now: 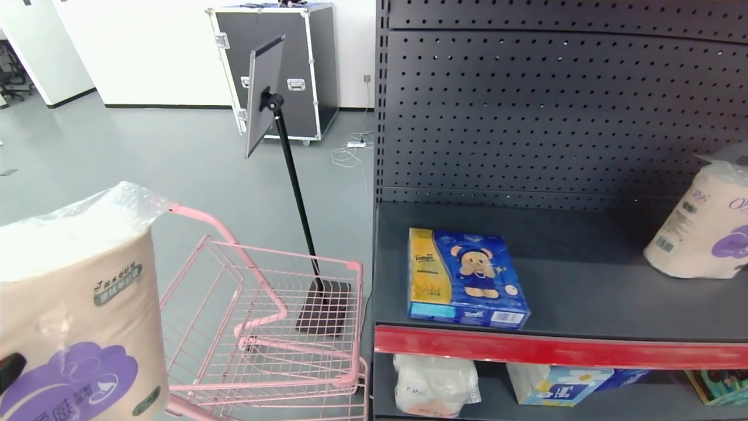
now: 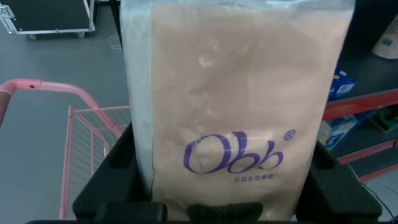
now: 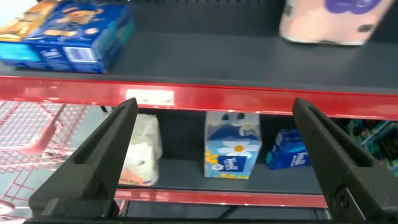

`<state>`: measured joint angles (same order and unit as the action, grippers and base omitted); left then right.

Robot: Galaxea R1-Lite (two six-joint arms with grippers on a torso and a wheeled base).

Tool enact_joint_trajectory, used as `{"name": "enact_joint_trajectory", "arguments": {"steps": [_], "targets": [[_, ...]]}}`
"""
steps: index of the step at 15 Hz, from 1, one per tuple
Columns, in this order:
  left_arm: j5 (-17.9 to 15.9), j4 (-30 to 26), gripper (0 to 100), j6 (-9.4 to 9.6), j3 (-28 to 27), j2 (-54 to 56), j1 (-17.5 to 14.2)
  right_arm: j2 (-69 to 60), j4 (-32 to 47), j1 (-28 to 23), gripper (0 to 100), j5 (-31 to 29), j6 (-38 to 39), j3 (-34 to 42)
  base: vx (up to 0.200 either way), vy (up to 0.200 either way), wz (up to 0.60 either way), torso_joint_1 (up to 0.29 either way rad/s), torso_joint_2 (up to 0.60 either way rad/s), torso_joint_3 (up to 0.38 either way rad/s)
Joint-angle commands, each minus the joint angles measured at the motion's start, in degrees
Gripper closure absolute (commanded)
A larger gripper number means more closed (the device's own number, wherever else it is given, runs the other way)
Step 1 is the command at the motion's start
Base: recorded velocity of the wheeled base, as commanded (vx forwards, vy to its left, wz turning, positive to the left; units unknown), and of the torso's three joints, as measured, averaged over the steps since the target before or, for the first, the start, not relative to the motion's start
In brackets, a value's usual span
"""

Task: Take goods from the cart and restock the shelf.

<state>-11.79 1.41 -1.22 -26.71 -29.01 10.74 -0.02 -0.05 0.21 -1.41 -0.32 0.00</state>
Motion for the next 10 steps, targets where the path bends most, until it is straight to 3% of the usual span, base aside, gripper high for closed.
{"name": "enact_joint_trajectory", "arguments": {"steps": [1, 10], "targets": [[0.0, 0.0, 100, -0.01, 0.0, 0.1, 0.1, 0.0, 0.0, 0.0, 0, 0.0, 0.0, 0.0, 0.0, -0.2, 0.0, 0.002, 0.0, 0.007], [-0.1, 0.0, 100, 0.87, -0.1, 0.3, 0.2, 0.0, 0.0, 0.1, 0, 0.0, 0.1, 0.0, 0.0, -0.2, 0.0, 0.002, 0.0, 0.003]]}}
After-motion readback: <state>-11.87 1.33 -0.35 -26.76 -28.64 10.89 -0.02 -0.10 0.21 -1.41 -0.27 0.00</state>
